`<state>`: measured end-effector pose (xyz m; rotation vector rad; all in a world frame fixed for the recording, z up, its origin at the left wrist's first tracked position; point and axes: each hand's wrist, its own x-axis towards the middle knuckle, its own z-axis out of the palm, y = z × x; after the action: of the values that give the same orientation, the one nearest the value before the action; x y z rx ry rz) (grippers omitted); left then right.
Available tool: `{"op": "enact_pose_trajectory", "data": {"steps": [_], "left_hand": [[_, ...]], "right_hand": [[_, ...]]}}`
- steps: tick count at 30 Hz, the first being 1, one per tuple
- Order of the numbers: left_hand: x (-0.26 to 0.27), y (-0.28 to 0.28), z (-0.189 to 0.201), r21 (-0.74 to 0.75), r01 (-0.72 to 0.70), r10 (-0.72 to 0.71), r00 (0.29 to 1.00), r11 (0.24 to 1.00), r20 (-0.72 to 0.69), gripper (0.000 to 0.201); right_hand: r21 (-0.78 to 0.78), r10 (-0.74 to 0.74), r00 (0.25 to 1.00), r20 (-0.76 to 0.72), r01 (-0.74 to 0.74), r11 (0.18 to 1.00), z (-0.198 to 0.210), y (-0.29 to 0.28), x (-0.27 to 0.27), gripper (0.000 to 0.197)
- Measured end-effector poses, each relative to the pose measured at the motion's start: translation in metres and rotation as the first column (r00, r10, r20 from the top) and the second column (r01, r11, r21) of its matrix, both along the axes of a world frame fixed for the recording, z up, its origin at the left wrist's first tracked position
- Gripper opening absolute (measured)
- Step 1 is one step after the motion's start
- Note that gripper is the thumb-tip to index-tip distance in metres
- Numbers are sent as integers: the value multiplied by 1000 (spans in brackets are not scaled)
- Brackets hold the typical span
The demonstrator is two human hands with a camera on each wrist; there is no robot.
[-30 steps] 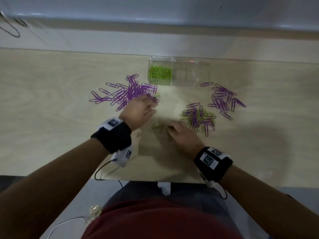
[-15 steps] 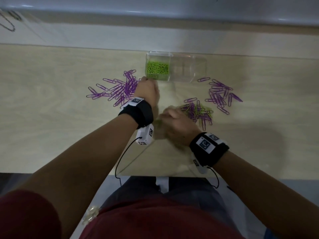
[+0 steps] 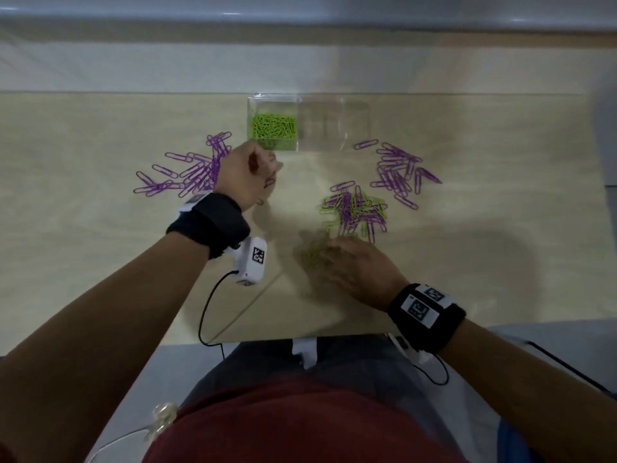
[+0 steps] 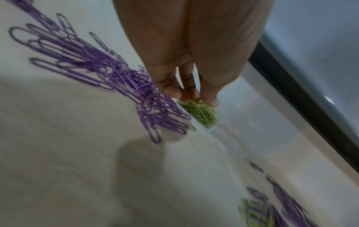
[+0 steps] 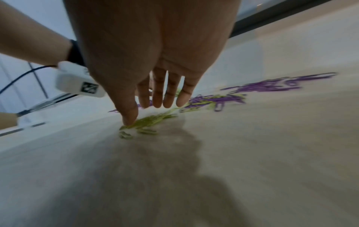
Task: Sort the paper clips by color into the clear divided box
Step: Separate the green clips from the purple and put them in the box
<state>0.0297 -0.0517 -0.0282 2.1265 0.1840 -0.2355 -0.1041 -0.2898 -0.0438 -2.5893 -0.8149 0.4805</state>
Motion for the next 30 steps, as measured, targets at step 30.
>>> {"op": "enact_pose_trajectory", "data": {"steps": [30], "left_hand": [[-22,-50,-3,262,558,-577,816,788,-2,24]], "right_hand": [[340,-697,600,-393,799,496,9,-31,46,1]]}}
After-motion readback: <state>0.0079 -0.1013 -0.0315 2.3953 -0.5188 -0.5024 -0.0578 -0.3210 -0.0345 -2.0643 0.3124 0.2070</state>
